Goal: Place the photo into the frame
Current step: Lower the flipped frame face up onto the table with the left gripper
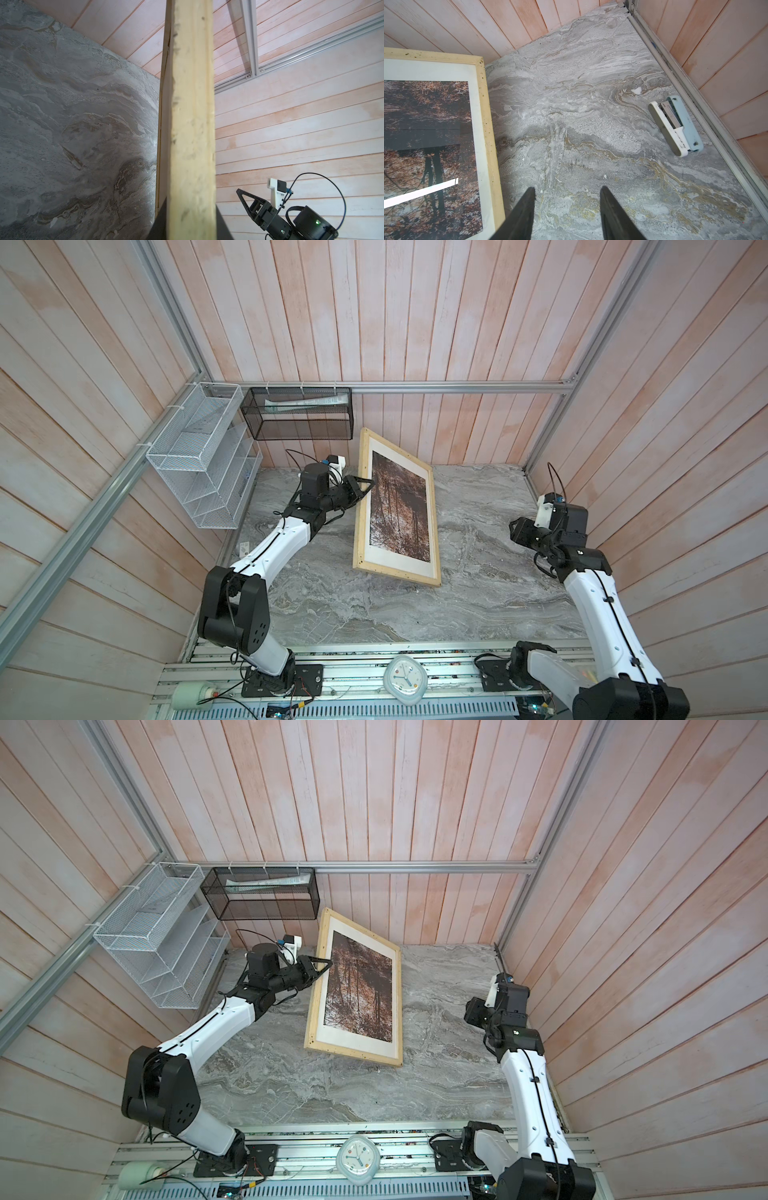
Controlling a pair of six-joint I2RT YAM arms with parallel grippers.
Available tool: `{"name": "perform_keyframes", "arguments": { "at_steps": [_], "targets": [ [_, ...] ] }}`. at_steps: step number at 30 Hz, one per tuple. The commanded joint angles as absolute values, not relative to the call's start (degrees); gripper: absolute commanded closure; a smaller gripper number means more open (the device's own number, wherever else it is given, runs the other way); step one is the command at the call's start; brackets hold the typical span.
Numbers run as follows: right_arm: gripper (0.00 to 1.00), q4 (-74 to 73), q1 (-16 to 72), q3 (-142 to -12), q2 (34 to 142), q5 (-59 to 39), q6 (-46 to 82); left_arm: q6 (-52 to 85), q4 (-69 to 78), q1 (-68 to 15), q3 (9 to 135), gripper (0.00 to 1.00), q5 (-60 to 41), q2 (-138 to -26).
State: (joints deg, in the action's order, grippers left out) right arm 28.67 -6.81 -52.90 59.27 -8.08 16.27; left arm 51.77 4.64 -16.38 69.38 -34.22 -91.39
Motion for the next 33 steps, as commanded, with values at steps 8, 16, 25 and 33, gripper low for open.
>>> {"name": "perform_keyframes", "arguments": {
  "at_steps": [8, 16, 25, 33],
  "targets": [
    [0.48, 28.1, -7.0, -52.2, 59.9, -8.8, 16.3, 53.6, 15.9, -15.9, 64.1, 1.0, -38.1, -90.7],
    [0.48, 28.7, -7.0, -52.9, 59.9, -8.8, 16.2, 51.3, 21.9, -15.3, 58.2, 0.95, -40.8, -92.2],
    [0.48, 28.3, -7.1, -52.8, 61.2, -9.2, 16.3, 51.1, 22.6, -14.6, 56.3, 0.79, -40.3, -95.5],
    [0.48, 27.8, -7.1, -52.5, 62.8, -9.6, 16.0, 52.5, 25.8, -13.4, 54.6, 0.68, -41.1, -99.8]
  ]
}}
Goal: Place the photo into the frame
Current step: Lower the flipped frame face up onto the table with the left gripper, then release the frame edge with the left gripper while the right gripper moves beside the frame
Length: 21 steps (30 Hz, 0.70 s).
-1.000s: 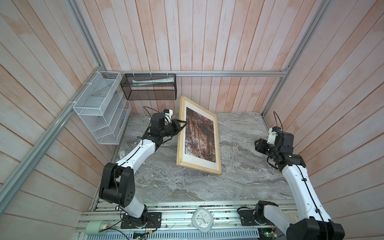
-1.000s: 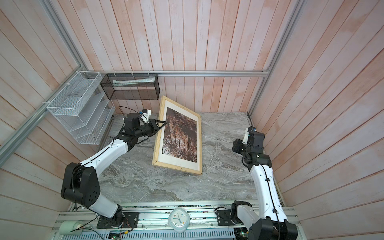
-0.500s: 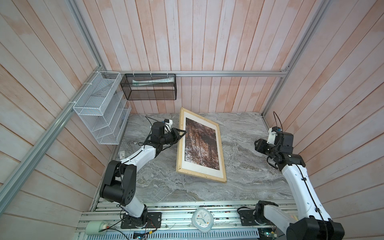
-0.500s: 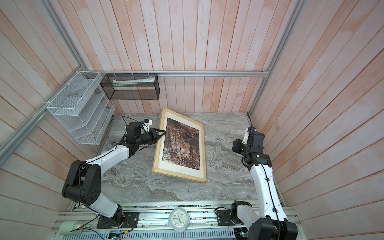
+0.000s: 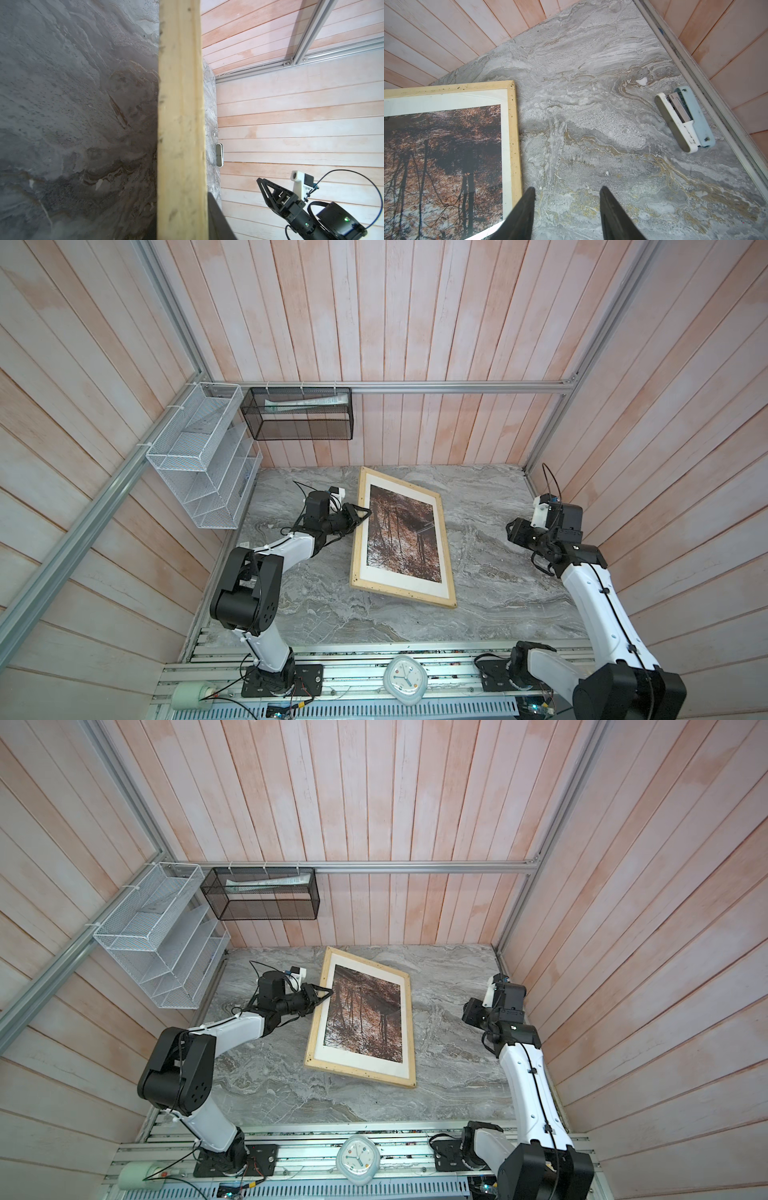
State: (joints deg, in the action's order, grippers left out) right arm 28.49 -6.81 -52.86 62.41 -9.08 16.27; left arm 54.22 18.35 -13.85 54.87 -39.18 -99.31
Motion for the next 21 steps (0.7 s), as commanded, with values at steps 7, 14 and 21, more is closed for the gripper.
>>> {"name": "perform_keyframes", "arguments": {
  "at_steps": [7, 14, 21],
  "targets": [
    [0.48, 27.3, -7.1, -52.0, 63.5, -9.4, 15.7, 51.4, 25.0, -12.1, 54.3, 0.54, -41.3, -102.3],
    [0.48, 26.7, -7.0, -51.3, 64.4, -9.4, 15.8, 46.9, 18.7, -10.5, 54.3, 0.51, -39.5, -103.3],
    [0.48, 25.7, -7.0, -51.0, 65.7, -12.3, 15.5, 42.9, 14.8, -10.1, 53.9, 0.5, -37.6, -104.8]
  ]
}}
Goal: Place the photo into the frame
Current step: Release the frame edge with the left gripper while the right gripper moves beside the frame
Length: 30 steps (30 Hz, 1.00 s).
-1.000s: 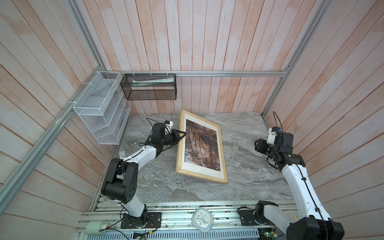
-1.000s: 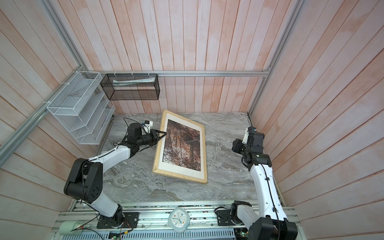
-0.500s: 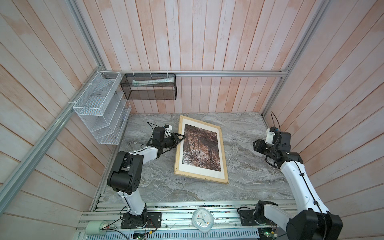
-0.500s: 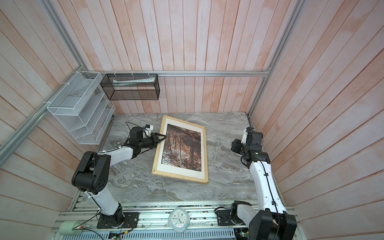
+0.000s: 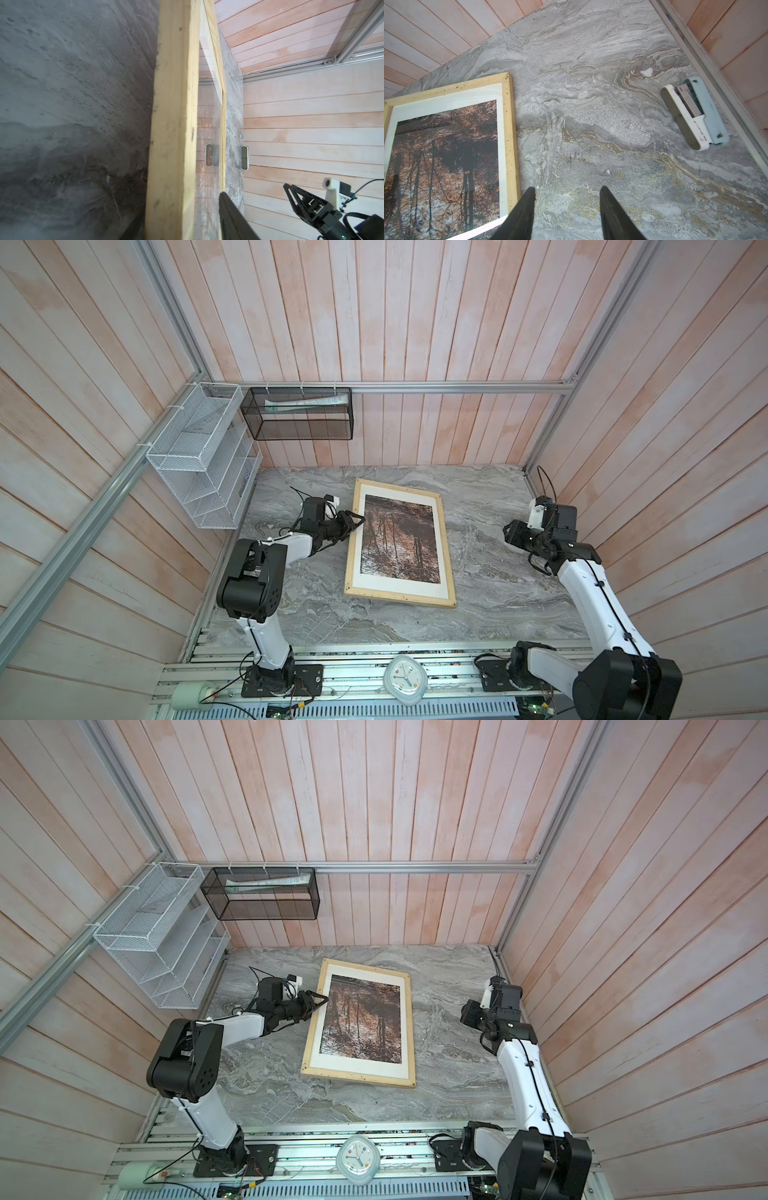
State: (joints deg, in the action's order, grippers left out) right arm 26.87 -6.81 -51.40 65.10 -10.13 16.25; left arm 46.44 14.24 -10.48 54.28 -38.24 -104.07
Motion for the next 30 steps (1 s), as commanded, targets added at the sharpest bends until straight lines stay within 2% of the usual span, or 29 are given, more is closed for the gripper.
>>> {"name": "perform_keyframes", "arguments": {
  "at_steps": [1, 7, 15, 30],
  "targets": [
    [0.48, 25.7, -7.0, -51.0, 65.8, -13.4, 15.4, 42.5, 14.5, -10.0, 53.8, 0.51, -37.5, -105.2],
    [0.48, 22.8, -4.6, -49.5, 66.2, -15.9, 17.1, 40.2, 12.4, -9.9, 54.0, 0.5, -35.2, -106.9],
    [0.49, 18.7, 5.0, -48.3, 72.9, -13.8, 19.0, 36.0, 6.7, -9.9, 54.7, 0.5, -30.3, -107.2],
    [0.51, 18.4, 7.7, -48.7, 79.1, -12.7, 18.4, 34.5, 3.7, -9.8, 54.2, 0.51, -27.7, -105.5]
  ]
}}
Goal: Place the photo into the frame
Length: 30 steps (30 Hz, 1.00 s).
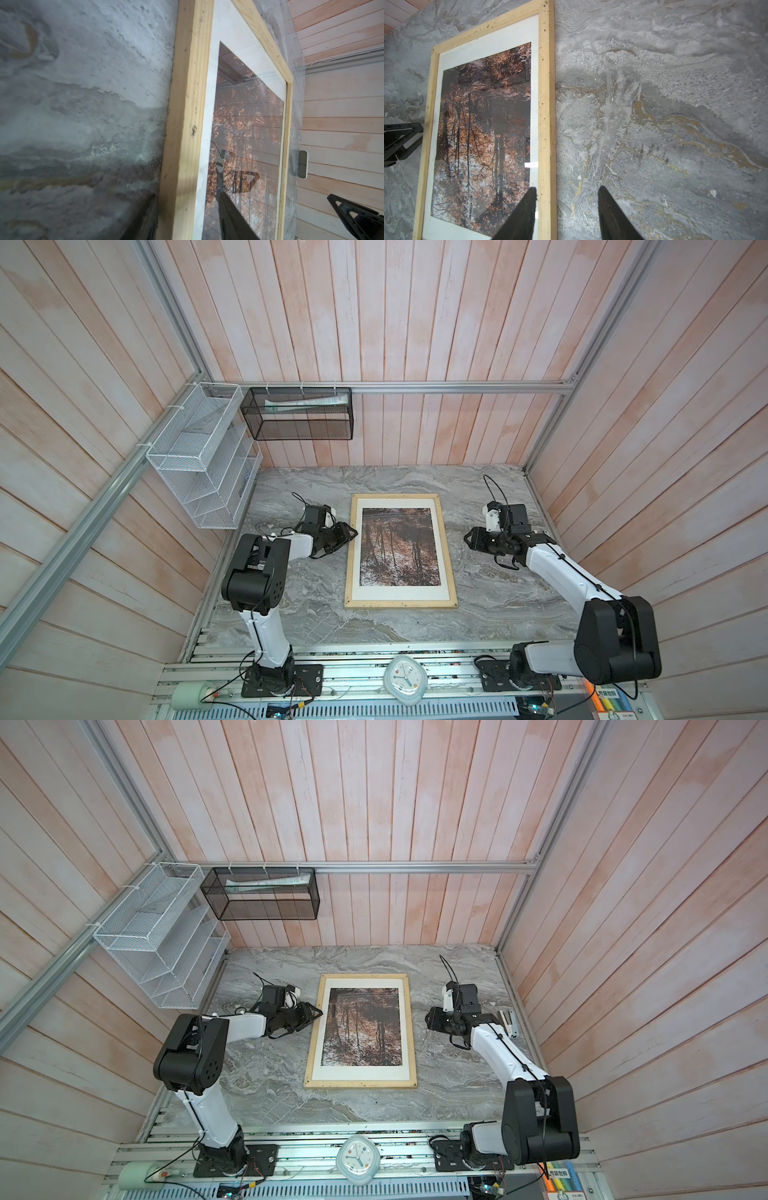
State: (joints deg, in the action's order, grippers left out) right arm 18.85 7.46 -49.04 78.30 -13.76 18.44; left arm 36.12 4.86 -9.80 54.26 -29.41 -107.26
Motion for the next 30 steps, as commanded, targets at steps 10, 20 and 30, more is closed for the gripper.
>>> {"name": "perform_keyframes", "arguments": {
  "at_steps": [10, 20, 30],
  "targets": [
    [0.6, 18.8, 8.4, -49.6, 82.8, -13.7, 17.9, 30.8, -7.0, -9.9, 55.0, 0.54, -16.9, -95.7],
    [0.71, 18.3, 8.4, -51.1, 88.2, -12.9, 17.9, 29.3, -15.8, -12.1, 49.1, 0.63, -4.0, -83.6],
    [0.79, 17.5, 8.4, -53.5, 91.6, -14.8, 17.2, 34.0, -18.7, -19.2, 42.5, 0.68, 4.2, -80.1]
  ]
}}
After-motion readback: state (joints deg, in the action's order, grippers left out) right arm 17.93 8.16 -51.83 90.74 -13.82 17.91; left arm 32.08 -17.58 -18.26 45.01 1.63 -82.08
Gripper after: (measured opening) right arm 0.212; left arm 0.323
